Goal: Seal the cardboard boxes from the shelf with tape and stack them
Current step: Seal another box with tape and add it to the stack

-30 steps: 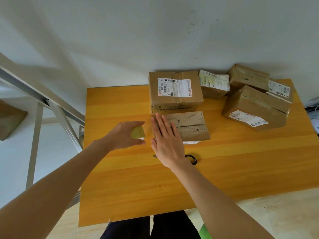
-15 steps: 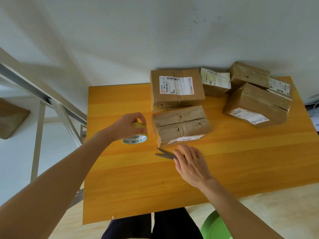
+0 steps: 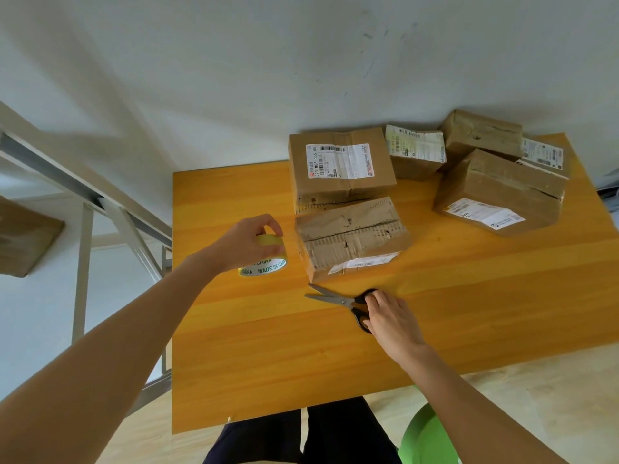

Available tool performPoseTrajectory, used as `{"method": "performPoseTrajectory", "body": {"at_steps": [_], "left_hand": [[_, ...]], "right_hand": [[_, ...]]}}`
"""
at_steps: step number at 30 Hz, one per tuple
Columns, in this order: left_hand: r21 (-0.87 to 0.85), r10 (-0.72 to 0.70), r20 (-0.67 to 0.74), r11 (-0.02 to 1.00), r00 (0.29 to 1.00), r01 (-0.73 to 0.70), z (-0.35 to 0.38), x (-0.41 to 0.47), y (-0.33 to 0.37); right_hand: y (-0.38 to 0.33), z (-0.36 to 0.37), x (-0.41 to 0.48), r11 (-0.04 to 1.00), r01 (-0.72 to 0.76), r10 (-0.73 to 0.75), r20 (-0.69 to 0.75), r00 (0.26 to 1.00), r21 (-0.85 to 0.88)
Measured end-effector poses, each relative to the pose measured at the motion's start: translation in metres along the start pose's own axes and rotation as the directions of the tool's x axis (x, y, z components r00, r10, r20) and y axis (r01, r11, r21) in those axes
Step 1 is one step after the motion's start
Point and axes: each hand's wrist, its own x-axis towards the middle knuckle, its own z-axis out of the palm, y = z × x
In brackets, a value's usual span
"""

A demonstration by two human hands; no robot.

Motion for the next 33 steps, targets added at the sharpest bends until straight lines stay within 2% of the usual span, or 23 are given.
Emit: {"method": "performPoseTrajectory", "body": {"at_steps": [4,6,8,10,12,14,16,18,24,30,33], "left_hand": [[0.01,0.004,-0.002,1.0,1.0,-0.004,-0.002,-0.002,0.0],[0.019,0.008,-0.001,1.0,1.0,-0.008,-0.001,-0.003,0.0],[0.03,0.01,-0.001,0.999,1.0,-0.01,-0.001,-0.003,0.001],[0.037,0.007,-0.001,0.999,1.0,-0.007,-0.001,-0.002,0.001],[0.039,0.001,-0.002,0.999,1.0,-0.001,-0.001,-0.001,0.002],[0.042,-0.005,-0.001,0.999,1.0,0.005,0.0,-0.001,0.002],[0.045,-0.016,0.005,0.999,1.0,0.016,0.0,-0.001,0.002],[0.047,-0.024,0.012,0.999,1.0,0.023,0.0,0.0,0.003],[0.053,-0.038,0.013,0.998,0.999,0.037,0.0,0.001,0.004],[0.059,-0.056,-0.004,0.997,0.998,0.056,0.003,0.0,0.005],[0.076,-0.065,-0.014,0.995,0.998,0.066,0.005,0.0,0.005]], "right_hand": [[-0.008,-0.001,0.006,1.0,0.006,-0.006,0.017,1.0,-0.022],[-0.015,-0.004,0.006,0.997,0.034,-0.036,0.024,0.999,0.072],[-0.022,-0.008,0.003,0.963,0.035,-0.052,0.055,0.997,0.269],[-0.029,-0.013,-0.001,0.869,-0.029,-0.027,0.107,0.994,0.494],[-0.035,-0.019,-0.003,0.726,-0.132,0.012,0.18,0.984,0.675],[-0.043,-0.025,-0.005,0.544,-0.212,-0.011,0.26,0.966,0.812],[-0.05,-0.032,-0.006,0.394,-0.241,-0.049,0.282,0.958,0.887],[-0.056,-0.04,-0.003,0.298,-0.246,-0.072,0.279,0.957,0.922],[-0.067,-0.06,0.013,0.166,-0.225,-0.048,0.236,0.971,0.96],[-0.073,-0.07,0.022,0.106,-0.216,-0.05,0.222,0.974,0.971],[-0.074,-0.069,0.023,0.118,-0.191,-0.026,0.195,0.98,0.974]]}}
